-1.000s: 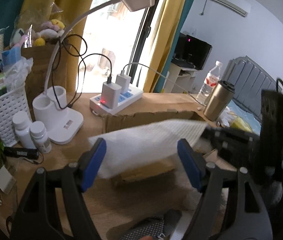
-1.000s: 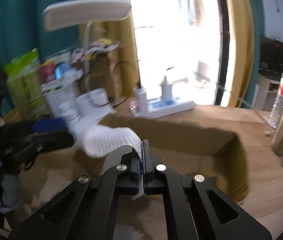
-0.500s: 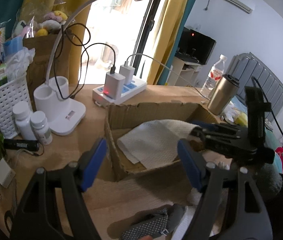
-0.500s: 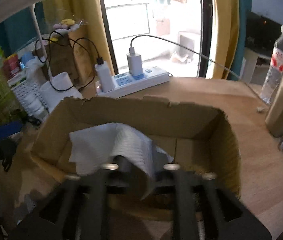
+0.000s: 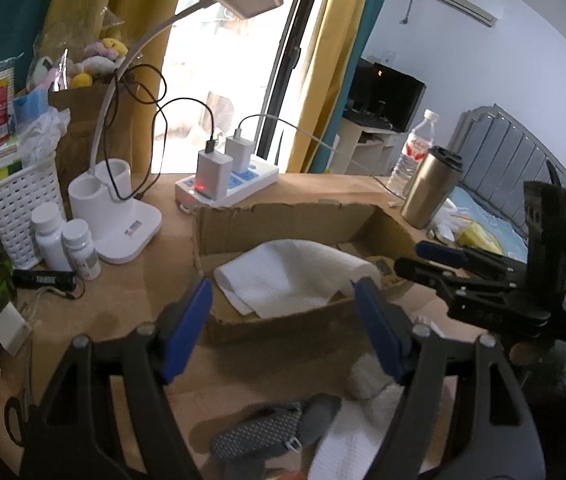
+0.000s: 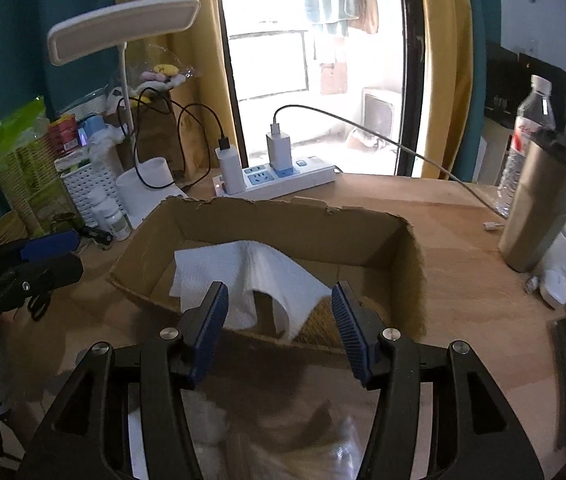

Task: Organize soft objects
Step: 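Open both tools and withdraw them from the towel in the box, then grasp the grey dotted glove with the left tool while the right tool grasps the bubble wrap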

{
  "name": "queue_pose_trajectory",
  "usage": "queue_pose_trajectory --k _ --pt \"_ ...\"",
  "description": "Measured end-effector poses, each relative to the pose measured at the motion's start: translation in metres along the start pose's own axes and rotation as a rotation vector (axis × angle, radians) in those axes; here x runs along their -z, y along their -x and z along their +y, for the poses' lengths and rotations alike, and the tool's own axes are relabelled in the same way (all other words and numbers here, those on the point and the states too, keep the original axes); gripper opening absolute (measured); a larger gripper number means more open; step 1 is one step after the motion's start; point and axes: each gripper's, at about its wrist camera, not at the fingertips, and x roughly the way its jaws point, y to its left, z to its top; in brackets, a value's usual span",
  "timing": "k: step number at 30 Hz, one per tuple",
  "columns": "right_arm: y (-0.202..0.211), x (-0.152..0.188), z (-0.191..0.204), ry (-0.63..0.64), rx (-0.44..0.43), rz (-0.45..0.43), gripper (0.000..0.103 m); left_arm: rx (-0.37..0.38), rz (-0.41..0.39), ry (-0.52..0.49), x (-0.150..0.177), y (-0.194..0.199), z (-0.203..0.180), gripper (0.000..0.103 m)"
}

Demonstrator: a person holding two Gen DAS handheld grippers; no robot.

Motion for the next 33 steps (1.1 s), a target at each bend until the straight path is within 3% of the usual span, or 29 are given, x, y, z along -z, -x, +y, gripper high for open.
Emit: queue_pose_trajectory --k 15,33 --pt "0.055 0.022 0.003 -0.005 0.012 -0.057 0.059 0.024 -0.023 -0.032 0.019 0.028 -0.030 0.075" --pt "0.061 0.061 0.031 0.012 -0.039 -0.007 0.060 -0.002 0.041 -0.005 0.064 0.030 -0.027 0.075"
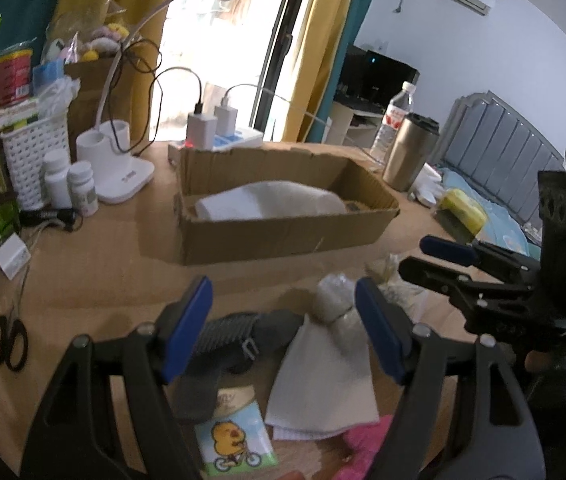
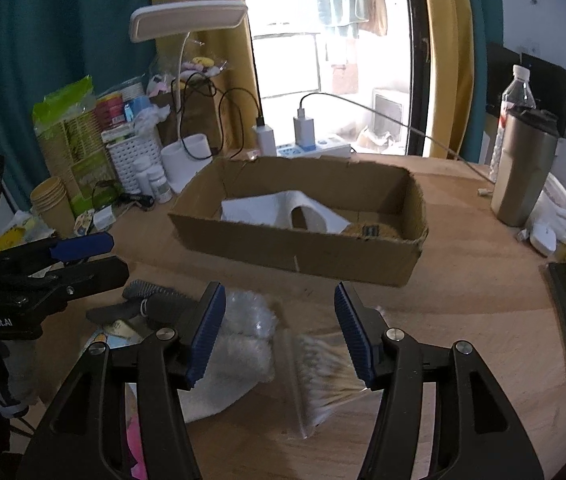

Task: Organize soft objects
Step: 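Grasp the grey dotted glove with the left tool while the right tool grasps the bubble wrap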

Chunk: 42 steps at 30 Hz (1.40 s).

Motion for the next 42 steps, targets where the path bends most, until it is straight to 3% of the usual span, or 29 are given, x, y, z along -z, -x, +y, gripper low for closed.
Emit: queue_pose_trajectory --k 19,27,33,38,42 --pt "-0.038 0.018 0.015 0.001 -0.054 0.094 0.060 -0.054 0.107 0.034 0.022 -0.032 0.022 0.075" --pt "-0.054 0.020 0.018 0.010 -0.073 0.126 0.060 -0.085 0.208 0.046 0.026 -0.058 0.027 0.075" --pt "-0.064 0.022 0.025 0.035 -0.081 0.147 0.060 -0.090 0.234 0.051 0.028 -0.065 0.027 0.075" --pt "-0.068 0.023 0.027 0.050 -0.092 0.159 0.044 -0.094 0.232 0.054 0.027 -0.066 0.027 0.075" --pt "-0.063 0.021 0.025 0.049 -0.107 0.147 0.043 -0.097 0.229 0.036 0.027 -0.067 0.024 0.074"
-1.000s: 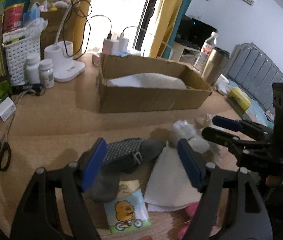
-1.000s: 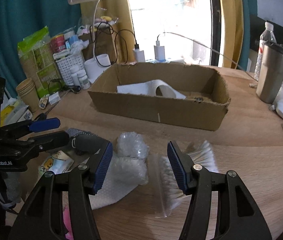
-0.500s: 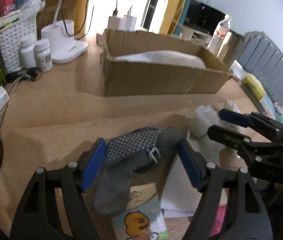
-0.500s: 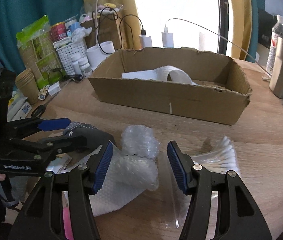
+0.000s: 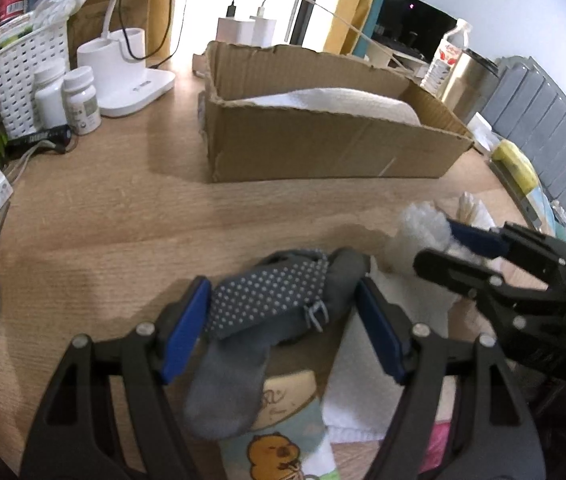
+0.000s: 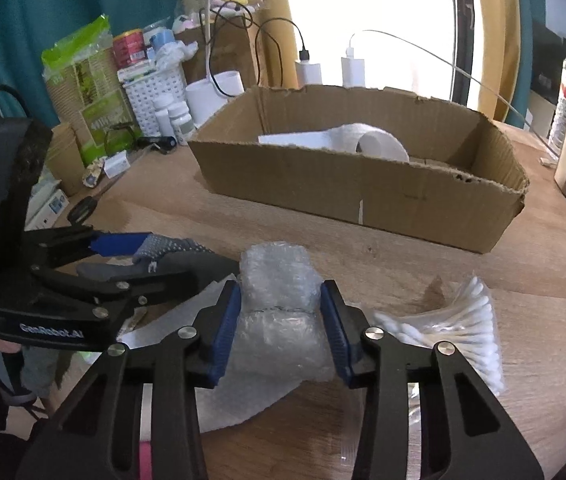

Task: Organize soft objects

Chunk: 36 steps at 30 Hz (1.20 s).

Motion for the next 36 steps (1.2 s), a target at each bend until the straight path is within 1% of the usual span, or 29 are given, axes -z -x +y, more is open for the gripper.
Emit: queue_pose_trajectory --k 1,2,10,24,36 --pt "0.002 0.000 0.000 0.001 -0.001 -0.005 0.043 0.000 -0.001 -0.004 0.000 0.000 0.000 0.071" --pt "0.004 -0.001 0.000 0.000 -0.001 -0.013 0.043 0.006 -0.001 -0.007 0.000 0.001 -0.001 0.064" --pt "0.020 -0.005 -0.005 -0.015 -0.003 -0.068 0.043 0.034 -0.030 -0.016 -0.001 0.011 -0.007 0.053" --pt "0.049 -0.011 -0.018 -0.024 0.020 -0.131 0.043 0.043 -0.116 -0.012 -0.016 0.042 -0.012 0.052" --pt "0.064 -0.021 -0.031 -0.028 0.028 -0.178 0.043 0.046 -0.179 -0.065 -0.037 0.060 -0.036 0.052"
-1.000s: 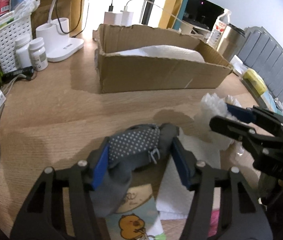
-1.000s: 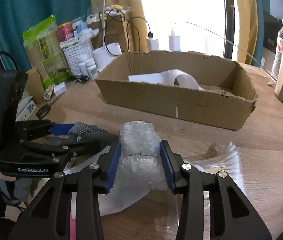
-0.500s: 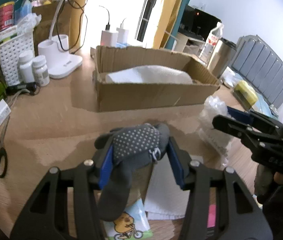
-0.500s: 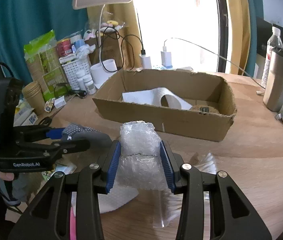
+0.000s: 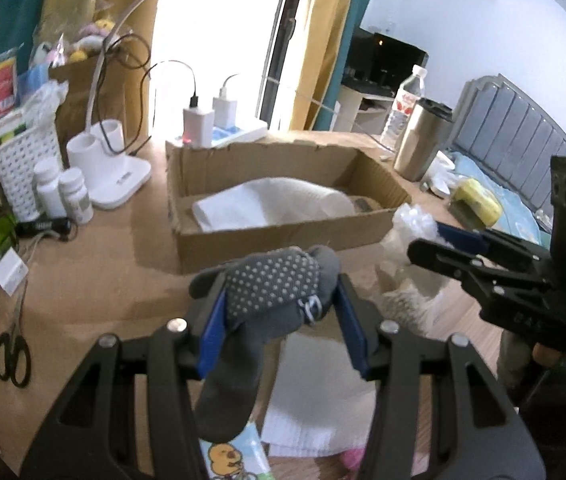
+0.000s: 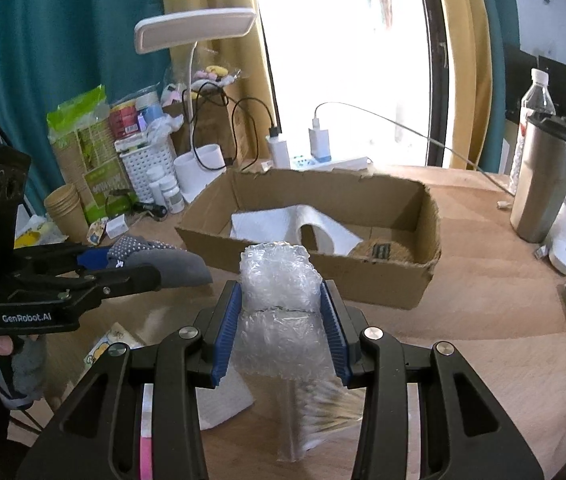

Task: Organize soft objects

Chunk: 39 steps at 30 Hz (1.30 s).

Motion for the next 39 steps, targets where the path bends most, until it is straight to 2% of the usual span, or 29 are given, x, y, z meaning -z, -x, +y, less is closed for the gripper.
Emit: queue_pose_trajectory --k 11,39 --pt "0.006 -0.012 -0.020 -0.012 -0.007 -0.041 0.043 -0.039 -0.043 -0.038 -0.015 -0.001 -0.020 0.052" --pt "-0.010 -0.035 -0.073 -0.055 -0.002 -0.077 0.043 -0.023 -0.056 -0.061 -0.062 -0.048 -0.041 0.052"
